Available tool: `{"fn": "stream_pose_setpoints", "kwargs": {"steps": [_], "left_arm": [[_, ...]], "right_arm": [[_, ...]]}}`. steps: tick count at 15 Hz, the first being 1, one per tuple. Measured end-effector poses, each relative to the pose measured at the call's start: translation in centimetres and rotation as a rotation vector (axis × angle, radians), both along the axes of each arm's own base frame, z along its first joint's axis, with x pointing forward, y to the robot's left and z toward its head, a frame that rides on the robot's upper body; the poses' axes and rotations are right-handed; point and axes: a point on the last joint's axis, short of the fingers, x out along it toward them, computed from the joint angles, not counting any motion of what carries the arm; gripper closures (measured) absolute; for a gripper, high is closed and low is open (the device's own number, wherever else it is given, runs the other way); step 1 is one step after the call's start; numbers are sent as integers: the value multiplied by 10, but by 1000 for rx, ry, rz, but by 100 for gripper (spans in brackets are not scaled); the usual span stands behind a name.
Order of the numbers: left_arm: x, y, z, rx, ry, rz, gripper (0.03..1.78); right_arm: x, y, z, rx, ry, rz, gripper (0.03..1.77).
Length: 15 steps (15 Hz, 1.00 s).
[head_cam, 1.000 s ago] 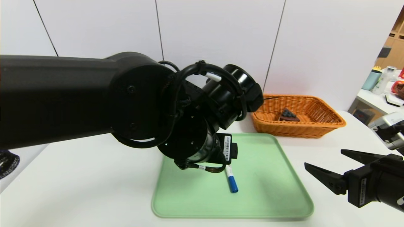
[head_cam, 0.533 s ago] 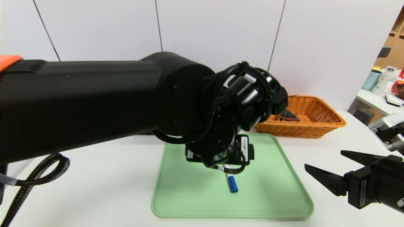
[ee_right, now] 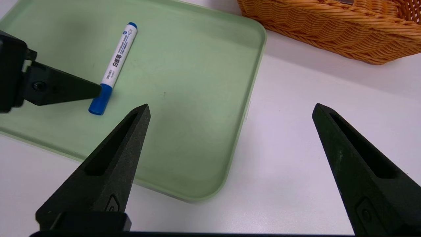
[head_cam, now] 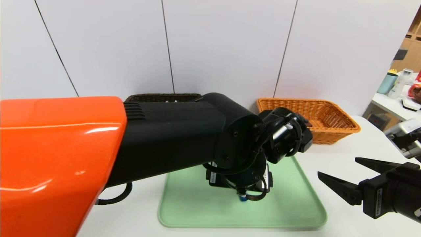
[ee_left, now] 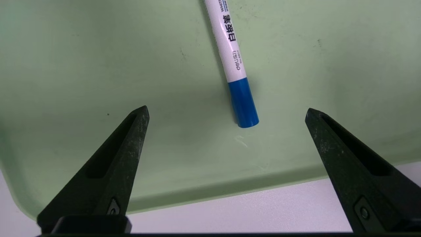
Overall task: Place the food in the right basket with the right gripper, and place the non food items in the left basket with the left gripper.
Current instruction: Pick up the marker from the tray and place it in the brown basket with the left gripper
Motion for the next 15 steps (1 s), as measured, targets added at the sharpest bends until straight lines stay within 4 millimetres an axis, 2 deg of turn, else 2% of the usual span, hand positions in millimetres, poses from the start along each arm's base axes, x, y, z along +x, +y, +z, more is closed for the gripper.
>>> {"fn": "stream_pose_setpoints", "kwargs": {"steps": [4,9,15], "left_arm": [[10,-2,-14,16,28,20,12],[39,6,-20,-10,-2,62,12],[45,3,-30,-5,-3,70,12]], "right_arm": [[0,0,0,1,-2,1,10],[-1,0,0,1,-2,5,10],[-1,0,0,1,-2,7,10]]}}
